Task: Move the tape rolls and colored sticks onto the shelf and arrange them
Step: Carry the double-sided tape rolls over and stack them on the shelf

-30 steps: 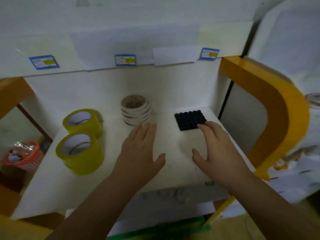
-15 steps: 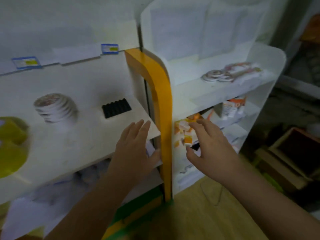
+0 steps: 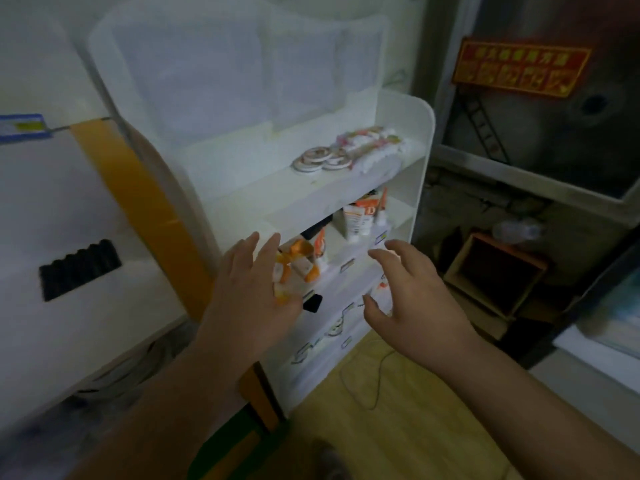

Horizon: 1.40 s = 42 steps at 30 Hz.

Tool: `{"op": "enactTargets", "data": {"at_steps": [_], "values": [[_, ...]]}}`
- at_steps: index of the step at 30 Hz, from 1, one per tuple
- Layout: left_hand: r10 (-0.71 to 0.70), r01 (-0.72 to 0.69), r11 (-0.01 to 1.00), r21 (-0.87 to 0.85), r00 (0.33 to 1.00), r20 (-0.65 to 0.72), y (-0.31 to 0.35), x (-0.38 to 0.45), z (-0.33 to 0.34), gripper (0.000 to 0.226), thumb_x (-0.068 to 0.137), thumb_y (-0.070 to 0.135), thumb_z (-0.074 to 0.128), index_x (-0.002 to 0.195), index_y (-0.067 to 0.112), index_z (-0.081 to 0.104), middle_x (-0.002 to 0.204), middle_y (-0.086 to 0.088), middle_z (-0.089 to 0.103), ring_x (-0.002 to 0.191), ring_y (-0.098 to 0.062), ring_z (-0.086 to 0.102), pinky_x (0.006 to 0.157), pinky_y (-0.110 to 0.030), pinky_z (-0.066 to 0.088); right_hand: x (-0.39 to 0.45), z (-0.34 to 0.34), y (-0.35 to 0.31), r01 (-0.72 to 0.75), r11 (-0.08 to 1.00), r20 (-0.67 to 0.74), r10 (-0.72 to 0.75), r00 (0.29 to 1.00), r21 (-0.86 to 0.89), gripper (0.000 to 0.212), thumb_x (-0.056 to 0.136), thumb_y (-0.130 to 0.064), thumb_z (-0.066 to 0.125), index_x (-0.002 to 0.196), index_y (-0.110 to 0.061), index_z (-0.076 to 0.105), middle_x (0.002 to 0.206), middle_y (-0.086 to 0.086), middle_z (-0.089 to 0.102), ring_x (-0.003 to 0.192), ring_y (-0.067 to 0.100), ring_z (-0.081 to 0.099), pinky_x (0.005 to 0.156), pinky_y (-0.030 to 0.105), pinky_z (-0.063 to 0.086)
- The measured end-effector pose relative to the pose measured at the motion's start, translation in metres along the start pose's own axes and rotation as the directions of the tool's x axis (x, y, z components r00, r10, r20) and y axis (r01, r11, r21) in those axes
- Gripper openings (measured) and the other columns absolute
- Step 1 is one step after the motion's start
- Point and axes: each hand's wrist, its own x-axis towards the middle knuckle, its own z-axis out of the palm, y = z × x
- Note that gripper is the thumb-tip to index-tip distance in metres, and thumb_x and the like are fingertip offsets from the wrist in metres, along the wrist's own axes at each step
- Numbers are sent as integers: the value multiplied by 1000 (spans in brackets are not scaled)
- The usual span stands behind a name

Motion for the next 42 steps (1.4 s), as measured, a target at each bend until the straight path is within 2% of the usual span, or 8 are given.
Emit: {"op": "enactTargets", "data": {"at_steps": [10, 14, 21, 27, 31, 37, 40, 42], "values": [[12, -14, 994, -112, 1000, -20, 1, 131, 36, 83, 89, 52, 59, 156, 31, 15, 163, 2, 9, 148, -19, 3, 119, -43, 17, 124, 6, 55, -14, 997, 52, 18, 998, -75, 68, 92, -48, 56, 151, -29, 28, 160, 2, 19, 148, 22, 17, 115, 40, 34], [15, -18, 995, -96, 999, -37, -9, 183, 45, 84, 89, 53, 57, 156, 33, 11, 164, 3, 5, 149, -17, 0, 120, -43, 16, 177, 13, 69, 9, 997, 38, -7, 999, -71, 68, 91, -45, 60, 150, -27, 30, 157, 1, 24, 146, 20, 19, 114, 35, 32], [-23, 19, 989, -146, 999, -24, -18, 228, 64, 85, 88, 51, 59, 155, 36, 10, 162, 7, 7, 147, -13, 0, 118, -40, 18, 237, 38, 90, -2, 999, 107, 7, 994, -38, 68, 91, -48, 58, 150, -29, 30, 160, 0, 17, 148, 21, 20, 115, 38, 34], [-102, 98, 989, -111, 994, -32, -30, 259, 80, 86, 86, 52, 60, 156, 33, 12, 162, 3, 10, 148, -16, 3, 118, -43, 21, 306, 60, 111, 24, 999, 182, -18, 983, -30, 71, 91, -50, 57, 152, -28, 27, 162, 4, 14, 149, 26, 18, 117, 47, 31], [-153, 151, 988, -39, 985, -81, -31, 286, 87, 88, 83, 57, 56, 155, 29, 15, 161, -3, 16, 148, -23, 9, 118, -46, 25, 367, 70, 122, 83, 997, 154, -83, 985, 11, 73, 89, -48, 61, 150, -23, 31, 160, 9, 19, 146, 29, 23, 115, 45, 34], [-253, 259, 965, 37, 959, -127, -25, 325, 97, 88, 87, 53, 61, 156, 31, 11, 163, 2, 10, 149, -17, 3, 118, -37, 16, 449, 97, 136, 123, 986, 200, -143, 969, 109, 73, 82, -45, 63, 145, -21, 36, 148, 11, 32, 135, 34, 37, 108, 46, 42], [-276, 290, 953, 86, 950, -144, -22, 340, 101, 87, 86, 51, 63, 156, 29, 16, 162, -1, 15, 149, -20, 7, 118, -40, 20, 489, 111, 136, 133, 990, 297, -144, 944, 56, 77, 84, -50, 63, 146, -17, 32, 147, 17, 30, 136, 37, 35, 109, 45, 38], [-305, 324, 940, 107, 939, -156, -20, 349, 105, 88, 85, 51, 64, 156, 27, 18, 161, -2, 18, 149, -22, 10, 118, -40, 20, 513, 121, 130, 190, 982, 334, -179, 926, 0, 84, 84, -58, 60, 148, -15, 27, 143, 17, 34, 128, 36, 42, 103, 47, 43]]}}
